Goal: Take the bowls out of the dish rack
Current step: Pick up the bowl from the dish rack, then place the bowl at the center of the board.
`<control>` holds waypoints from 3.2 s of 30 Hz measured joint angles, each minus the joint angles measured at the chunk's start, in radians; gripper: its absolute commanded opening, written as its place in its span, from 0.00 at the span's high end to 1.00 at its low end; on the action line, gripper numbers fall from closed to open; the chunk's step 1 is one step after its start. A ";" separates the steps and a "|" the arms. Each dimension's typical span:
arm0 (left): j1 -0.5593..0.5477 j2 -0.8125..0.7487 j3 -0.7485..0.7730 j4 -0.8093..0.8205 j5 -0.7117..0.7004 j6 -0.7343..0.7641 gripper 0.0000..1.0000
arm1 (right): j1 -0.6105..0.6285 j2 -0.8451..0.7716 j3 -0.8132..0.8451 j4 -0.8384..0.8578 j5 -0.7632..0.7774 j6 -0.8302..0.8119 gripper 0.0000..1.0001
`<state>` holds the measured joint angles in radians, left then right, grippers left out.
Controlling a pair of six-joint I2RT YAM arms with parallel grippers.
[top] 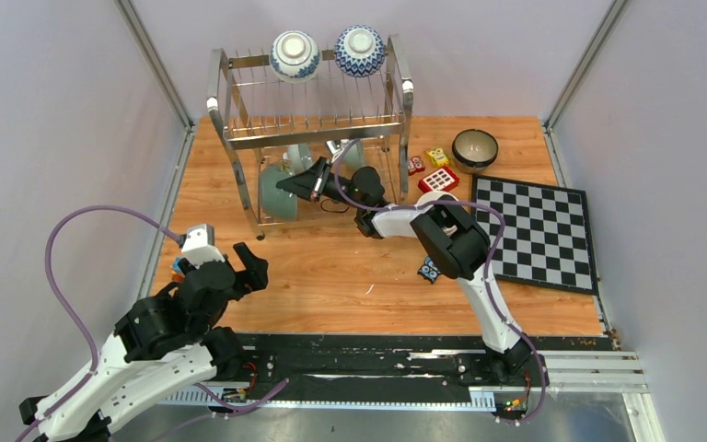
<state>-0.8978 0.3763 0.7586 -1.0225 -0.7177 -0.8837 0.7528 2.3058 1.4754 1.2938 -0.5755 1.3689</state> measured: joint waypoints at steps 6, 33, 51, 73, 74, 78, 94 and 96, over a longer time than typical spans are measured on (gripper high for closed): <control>0.000 -0.003 0.000 0.000 0.000 0.000 0.00 | 0.013 -0.054 -0.037 0.023 0.000 0.004 0.97; 0.000 -0.014 0.117 -0.031 -0.037 0.028 0.00 | 0.099 -0.499 -0.547 -0.076 -0.115 -0.160 0.97; 0.000 0.291 0.190 0.005 0.071 0.129 0.00 | 0.325 -1.174 -0.582 -1.601 0.349 -1.191 0.97; 0.000 0.181 -0.055 0.420 0.409 0.133 0.00 | 0.856 -1.075 -0.535 -1.829 0.962 -1.737 0.97; 0.000 0.173 -0.059 0.427 0.431 0.137 0.00 | 0.865 -1.072 -0.535 -1.830 0.962 -1.750 0.97; 0.000 0.246 -0.031 0.433 0.521 0.180 0.00 | 0.886 -1.056 -0.535 -1.843 0.961 -1.791 0.97; -0.226 0.665 0.249 0.210 0.438 0.354 0.14 | 0.914 -0.964 -0.536 -1.899 0.937 -1.836 0.97; -0.233 0.699 0.251 0.193 0.415 0.362 0.18 | 0.917 -0.957 -0.536 -1.902 0.933 -1.836 0.97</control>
<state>-1.1305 1.0752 1.0092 -0.8299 -0.3023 -0.5213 1.6695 1.3487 0.9394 -0.6083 0.3580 -0.4671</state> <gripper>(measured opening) 0.871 0.107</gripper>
